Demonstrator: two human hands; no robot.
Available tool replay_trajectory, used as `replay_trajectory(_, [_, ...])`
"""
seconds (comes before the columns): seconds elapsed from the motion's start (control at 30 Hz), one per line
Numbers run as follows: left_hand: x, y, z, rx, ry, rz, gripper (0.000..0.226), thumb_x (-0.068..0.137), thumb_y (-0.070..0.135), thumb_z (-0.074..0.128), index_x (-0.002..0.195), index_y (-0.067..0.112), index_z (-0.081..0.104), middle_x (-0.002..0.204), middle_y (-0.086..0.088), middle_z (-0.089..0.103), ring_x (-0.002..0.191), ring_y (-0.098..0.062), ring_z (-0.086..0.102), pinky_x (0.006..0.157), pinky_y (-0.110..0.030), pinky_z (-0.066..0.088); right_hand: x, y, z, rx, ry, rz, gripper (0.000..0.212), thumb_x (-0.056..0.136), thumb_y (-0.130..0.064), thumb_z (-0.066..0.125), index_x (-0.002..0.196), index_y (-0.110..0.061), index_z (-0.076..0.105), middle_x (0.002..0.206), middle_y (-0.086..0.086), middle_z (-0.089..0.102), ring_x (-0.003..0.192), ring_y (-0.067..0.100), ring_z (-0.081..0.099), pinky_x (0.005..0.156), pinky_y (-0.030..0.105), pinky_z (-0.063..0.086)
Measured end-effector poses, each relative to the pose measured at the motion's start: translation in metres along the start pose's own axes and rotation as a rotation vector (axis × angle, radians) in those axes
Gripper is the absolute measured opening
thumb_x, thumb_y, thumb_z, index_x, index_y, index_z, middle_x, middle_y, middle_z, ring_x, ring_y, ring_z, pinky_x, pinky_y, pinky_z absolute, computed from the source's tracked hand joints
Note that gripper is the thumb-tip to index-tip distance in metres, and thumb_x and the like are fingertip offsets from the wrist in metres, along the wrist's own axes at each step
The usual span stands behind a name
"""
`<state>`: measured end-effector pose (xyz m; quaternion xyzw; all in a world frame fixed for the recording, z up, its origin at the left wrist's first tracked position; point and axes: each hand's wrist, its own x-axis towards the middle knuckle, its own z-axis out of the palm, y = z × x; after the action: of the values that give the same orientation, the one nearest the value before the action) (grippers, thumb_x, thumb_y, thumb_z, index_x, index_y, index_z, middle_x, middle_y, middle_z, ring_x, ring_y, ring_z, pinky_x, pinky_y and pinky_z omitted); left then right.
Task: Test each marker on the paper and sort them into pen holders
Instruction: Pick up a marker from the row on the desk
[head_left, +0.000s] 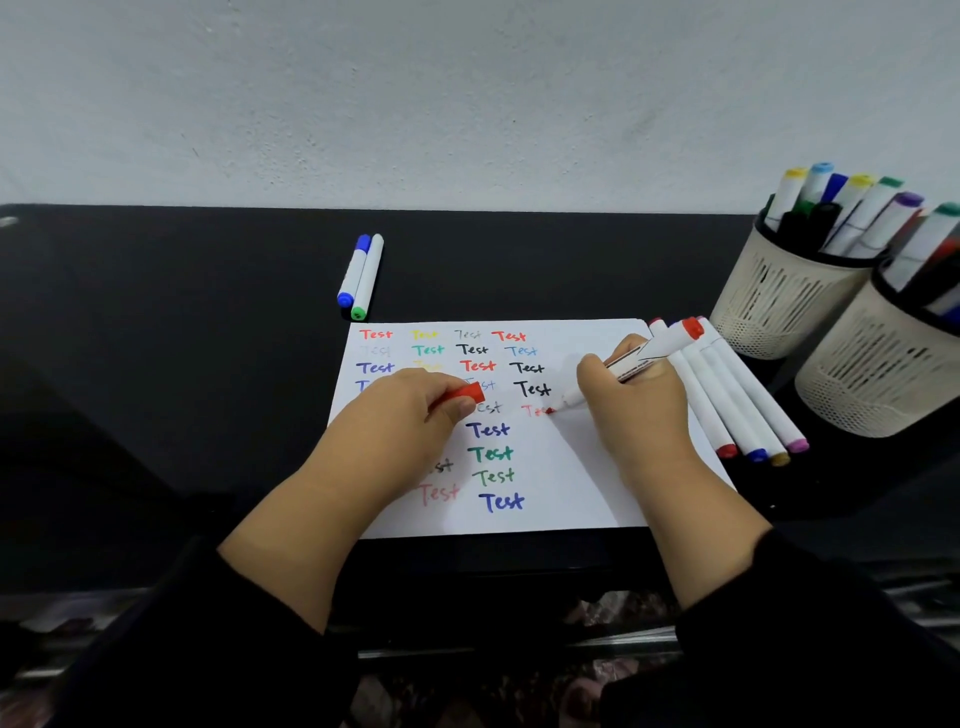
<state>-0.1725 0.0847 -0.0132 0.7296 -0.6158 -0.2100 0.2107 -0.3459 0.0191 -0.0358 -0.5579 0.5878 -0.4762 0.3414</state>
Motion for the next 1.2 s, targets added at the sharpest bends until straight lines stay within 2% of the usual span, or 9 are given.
replay_trajectory(0.17, [0.000,-0.001,0.001,-0.004,0.008,0.012,0.032,0.097,0.039,0.042,0.125,0.033,0.056,0.115,0.015,0.052,0.089,-0.001,0.042,0.062,-0.012,0.030,-0.001,-0.001,0.000,0.034,0.043,-0.021,0.036,0.084,-0.005,0.051,0.060,-0.017,0.027,0.054,-0.004,0.029,0.042,0.004,0.031,0.041,0.014,0.025])
replay_trajectory(0.27, [0.000,-0.001,0.001,-0.002,0.008,0.008,0.032,0.097,0.039,0.042,0.126,0.033,0.055,0.115,0.016,0.050,0.091,-0.001,0.042,0.063,-0.016,0.030,0.000,0.000,0.000,0.039,0.034,-0.015,0.037,0.085,-0.008,0.053,0.059,-0.018,0.029,0.052,-0.006,0.029,0.042,0.005,0.030,0.041,0.016,0.024])
replay_trajectory(0.5, [0.000,0.001,0.001,0.002,-0.003,0.015,0.033,0.097,0.039,0.042,0.127,0.032,0.054,0.125,0.013,0.052,0.091,0.001,0.039,0.062,-0.014,0.029,0.000,-0.004,-0.003,0.055,-0.008,0.030,0.036,0.083,-0.004,0.050,0.059,-0.017,0.027,0.032,-0.014,0.034,0.036,0.003,0.033,0.039,0.015,0.025])
replay_trajectory(0.6, [-0.001,0.001,0.000,-0.019,-0.016,0.032,0.033,0.097,0.038,0.042,0.127,0.032,0.054,0.121,0.014,0.053,0.092,0.000,0.040,0.061,-0.008,0.028,0.001,-0.006,-0.005,0.185,0.029,0.081,0.038,0.082,-0.005,0.050,0.051,-0.020,0.032,0.035,-0.015,0.034,0.041,0.004,0.031,0.049,0.020,0.029])
replay_trajectory(0.67, [-0.003,0.001,-0.001,-0.071,-0.033,0.036,0.032,0.097,0.038,0.043,0.126,0.033,0.055,0.114,0.017,0.052,0.094,0.000,0.042,0.066,-0.012,0.031,0.000,-0.009,-0.007,0.281,0.004,0.141,0.042,0.082,-0.009,0.052,0.046,-0.020,0.037,0.039,-0.014,0.034,0.048,0.009,0.029,0.054,0.025,0.028])
replay_trajectory(0.77, [-0.005,0.003,-0.001,-0.152,-0.066,0.026,0.031,0.096,0.038,0.044,0.125,0.033,0.056,0.109,0.019,0.050,0.095,-0.001,0.044,0.075,-0.018,0.033,-0.001,-0.015,-0.006,0.462,-0.057,0.202,0.042,0.087,-0.009,0.055,0.057,-0.023,0.030,0.044,-0.009,0.031,0.045,0.009,0.026,0.048,0.024,0.024])
replay_trajectory(0.9, [-0.007,0.004,-0.001,-0.227,-0.108,0.049,0.024,0.095,0.039,0.045,0.113,0.036,0.060,0.100,0.021,0.053,0.090,0.000,0.046,0.069,-0.006,0.032,-0.007,-0.023,-0.004,0.559,-0.143,0.230,0.040,0.090,-0.011,0.056,0.059,-0.020,0.035,0.045,-0.005,0.034,0.046,0.010,0.027,0.048,0.024,0.026])
replay_trajectory(1.03, [-0.011,0.007,-0.005,-0.295,-0.117,0.065,0.016,0.094,0.040,0.046,0.082,0.048,0.053,0.095,0.021,0.057,0.087,0.005,0.049,0.069,-0.008,0.034,-0.014,-0.032,-0.002,0.529,-0.188,0.222,0.037,0.092,-0.013,0.056,0.059,-0.018,0.040,0.041,-0.008,0.042,0.045,0.009,0.032,0.049,0.023,0.031])
replay_trajectory(1.2, [-0.014,0.009,-0.006,-0.335,-0.122,0.102,0.020,0.093,0.037,0.049,0.084,0.055,0.051,0.089,0.027,0.055,0.081,0.016,0.048,0.064,0.000,0.034,-0.019,-0.035,0.003,0.524,-0.257,0.174,0.043,0.091,-0.011,0.057,0.053,-0.020,0.039,0.045,-0.003,0.036,0.043,0.011,0.028,0.046,0.023,0.027])
